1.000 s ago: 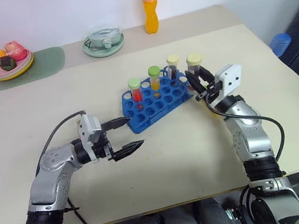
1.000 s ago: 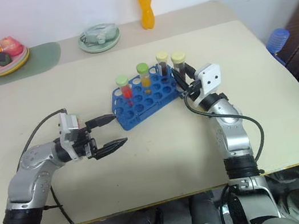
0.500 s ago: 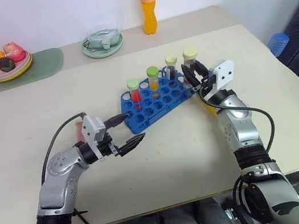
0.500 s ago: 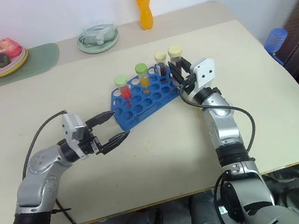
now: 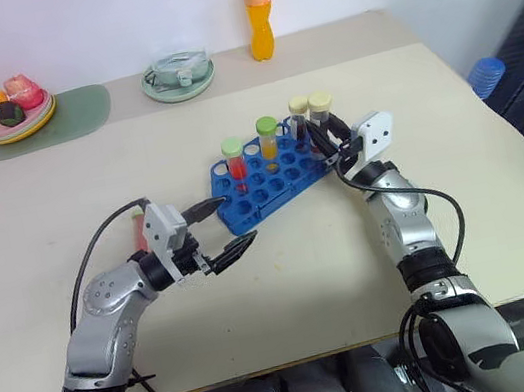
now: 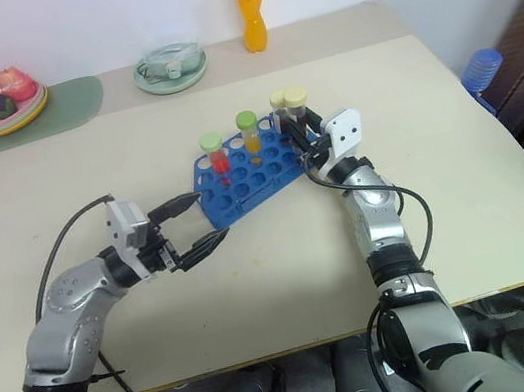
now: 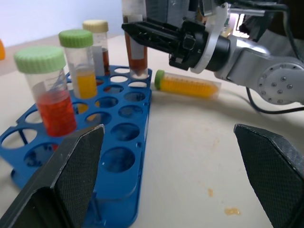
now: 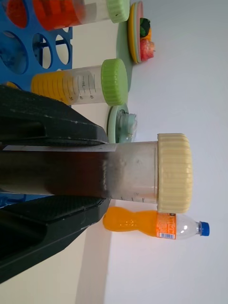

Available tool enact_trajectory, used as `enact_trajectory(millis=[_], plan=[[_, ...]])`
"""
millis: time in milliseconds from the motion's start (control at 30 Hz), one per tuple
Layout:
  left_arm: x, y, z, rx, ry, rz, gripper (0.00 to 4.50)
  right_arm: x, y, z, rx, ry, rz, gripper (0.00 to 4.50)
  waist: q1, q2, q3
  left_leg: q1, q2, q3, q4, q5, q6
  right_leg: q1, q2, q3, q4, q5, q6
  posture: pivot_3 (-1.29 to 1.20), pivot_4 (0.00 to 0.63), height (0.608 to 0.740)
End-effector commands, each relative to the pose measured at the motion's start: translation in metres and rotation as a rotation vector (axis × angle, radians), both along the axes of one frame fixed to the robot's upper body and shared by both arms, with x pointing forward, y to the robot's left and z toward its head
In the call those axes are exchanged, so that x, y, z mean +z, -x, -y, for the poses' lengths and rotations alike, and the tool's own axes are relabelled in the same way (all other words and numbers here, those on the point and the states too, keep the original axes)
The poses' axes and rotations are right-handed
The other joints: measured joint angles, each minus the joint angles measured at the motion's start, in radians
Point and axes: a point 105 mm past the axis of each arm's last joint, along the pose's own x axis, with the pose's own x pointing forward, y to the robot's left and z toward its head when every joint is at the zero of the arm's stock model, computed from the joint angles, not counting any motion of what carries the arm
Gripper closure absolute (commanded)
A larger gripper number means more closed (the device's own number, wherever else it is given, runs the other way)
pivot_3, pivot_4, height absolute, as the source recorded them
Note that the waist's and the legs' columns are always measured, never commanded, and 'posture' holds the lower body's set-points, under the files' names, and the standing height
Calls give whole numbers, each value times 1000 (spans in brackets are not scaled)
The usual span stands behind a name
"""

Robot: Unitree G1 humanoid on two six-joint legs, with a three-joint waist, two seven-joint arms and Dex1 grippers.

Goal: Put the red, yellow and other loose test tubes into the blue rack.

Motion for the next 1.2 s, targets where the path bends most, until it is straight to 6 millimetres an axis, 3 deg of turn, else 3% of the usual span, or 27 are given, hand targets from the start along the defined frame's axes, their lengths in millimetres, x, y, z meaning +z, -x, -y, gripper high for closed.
enact_trajectory(millis=[33, 567, 1200], plan=[[13, 5, -4, 18, 4, 50, 0, 6, -2, -3, 14, -4, 26, 3714, 0, 0, 0, 0, 0, 0, 0, 0, 0, 0, 0, 0, 0, 0, 0, 0, 150, 740], [12, 4, -1, 14, 11, 47, 0, 6, 3, 13, -16, 10, 40, 3714, 2, 0, 0, 0, 0, 0, 0, 0, 0, 0, 0, 0, 0, 0, 0, 0, 150, 740], [11, 4, 2, 10, 16, 50, 0, 6, -6, -8, 19, -16, 26, 3714, -4, 0, 0, 0, 1, 0, 0, 0, 0, 0, 1, 0, 0, 0, 0, 0, 150, 740]])
